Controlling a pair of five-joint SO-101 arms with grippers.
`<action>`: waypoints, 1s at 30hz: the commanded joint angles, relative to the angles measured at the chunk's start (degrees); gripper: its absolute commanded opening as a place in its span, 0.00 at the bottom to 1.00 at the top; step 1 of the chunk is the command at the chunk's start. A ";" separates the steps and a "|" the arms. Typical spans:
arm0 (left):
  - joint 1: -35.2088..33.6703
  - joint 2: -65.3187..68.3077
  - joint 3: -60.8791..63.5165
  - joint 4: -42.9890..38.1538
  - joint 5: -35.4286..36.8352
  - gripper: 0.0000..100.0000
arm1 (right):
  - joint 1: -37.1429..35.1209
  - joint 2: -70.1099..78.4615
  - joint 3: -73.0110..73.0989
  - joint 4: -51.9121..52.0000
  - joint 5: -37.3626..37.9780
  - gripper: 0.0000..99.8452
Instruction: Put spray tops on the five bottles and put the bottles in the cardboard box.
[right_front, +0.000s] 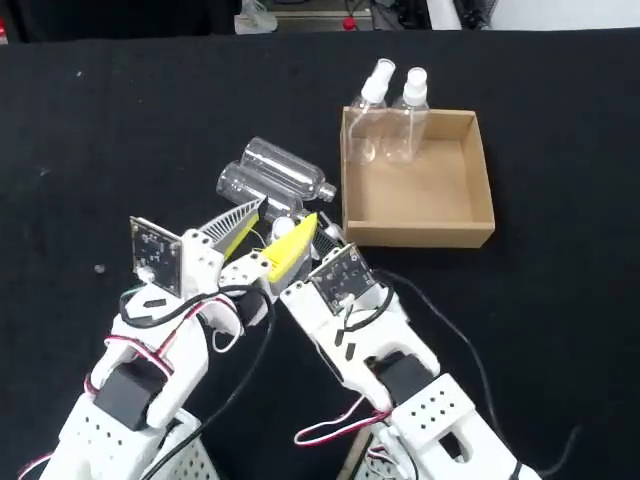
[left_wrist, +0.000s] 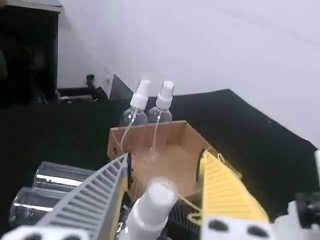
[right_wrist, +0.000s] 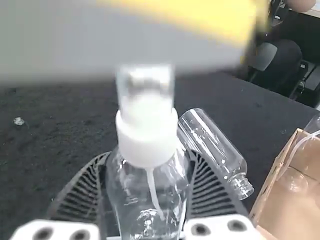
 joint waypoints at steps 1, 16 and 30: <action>-1.89 -0.26 -4.44 0.18 -0.35 0.22 | -0.62 -1.19 -0.31 -1.85 0.26 0.03; -30.46 -0.26 7.52 1.32 0.09 0.22 | 2.29 -1.27 -17.54 26.20 -0.09 0.03; -30.55 -0.26 25.98 -16.79 0.09 0.22 | 40.44 -0.40 -33.36 24.88 -11.25 0.02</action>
